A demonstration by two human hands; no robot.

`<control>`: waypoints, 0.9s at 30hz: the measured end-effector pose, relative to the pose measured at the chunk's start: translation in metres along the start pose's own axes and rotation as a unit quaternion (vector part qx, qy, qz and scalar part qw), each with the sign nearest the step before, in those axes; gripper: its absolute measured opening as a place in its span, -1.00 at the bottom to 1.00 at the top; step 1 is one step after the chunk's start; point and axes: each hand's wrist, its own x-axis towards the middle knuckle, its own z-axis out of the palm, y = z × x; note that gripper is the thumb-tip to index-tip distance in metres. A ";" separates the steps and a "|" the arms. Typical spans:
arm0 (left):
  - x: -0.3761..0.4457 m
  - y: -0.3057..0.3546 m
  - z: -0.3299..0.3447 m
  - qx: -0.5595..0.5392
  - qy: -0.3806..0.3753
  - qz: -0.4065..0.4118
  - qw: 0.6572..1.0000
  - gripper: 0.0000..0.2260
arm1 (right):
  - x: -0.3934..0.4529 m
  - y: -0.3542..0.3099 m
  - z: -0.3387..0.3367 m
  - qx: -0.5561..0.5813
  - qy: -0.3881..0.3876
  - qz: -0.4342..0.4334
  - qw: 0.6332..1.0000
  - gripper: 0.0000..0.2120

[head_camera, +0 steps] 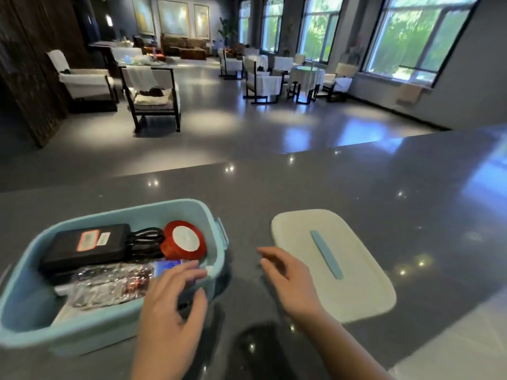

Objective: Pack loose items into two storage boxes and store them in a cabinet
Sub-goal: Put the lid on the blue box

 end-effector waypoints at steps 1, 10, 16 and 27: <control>-0.002 0.007 0.018 -0.002 -0.019 0.005 1.000 -0.85 | 0.000 0.014 -0.015 -0.029 0.010 0.018 0.999 -0.76; -0.003 0.028 0.202 0.082 -0.239 -0.016 0.967 -0.49 | 0.040 0.121 -0.106 -0.266 -0.008 0.086 0.960 -0.49; -0.010 0.016 0.238 0.148 -0.259 0.003 0.954 -0.47 | 0.079 0.126 -0.107 -0.298 0.001 0.050 0.953 -0.62; -0.020 0.027 0.232 0.125 -0.244 -0.009 0.962 -0.45 | 0.091 0.120 -0.115 -0.219 -0.029 0.164 0.961 -0.64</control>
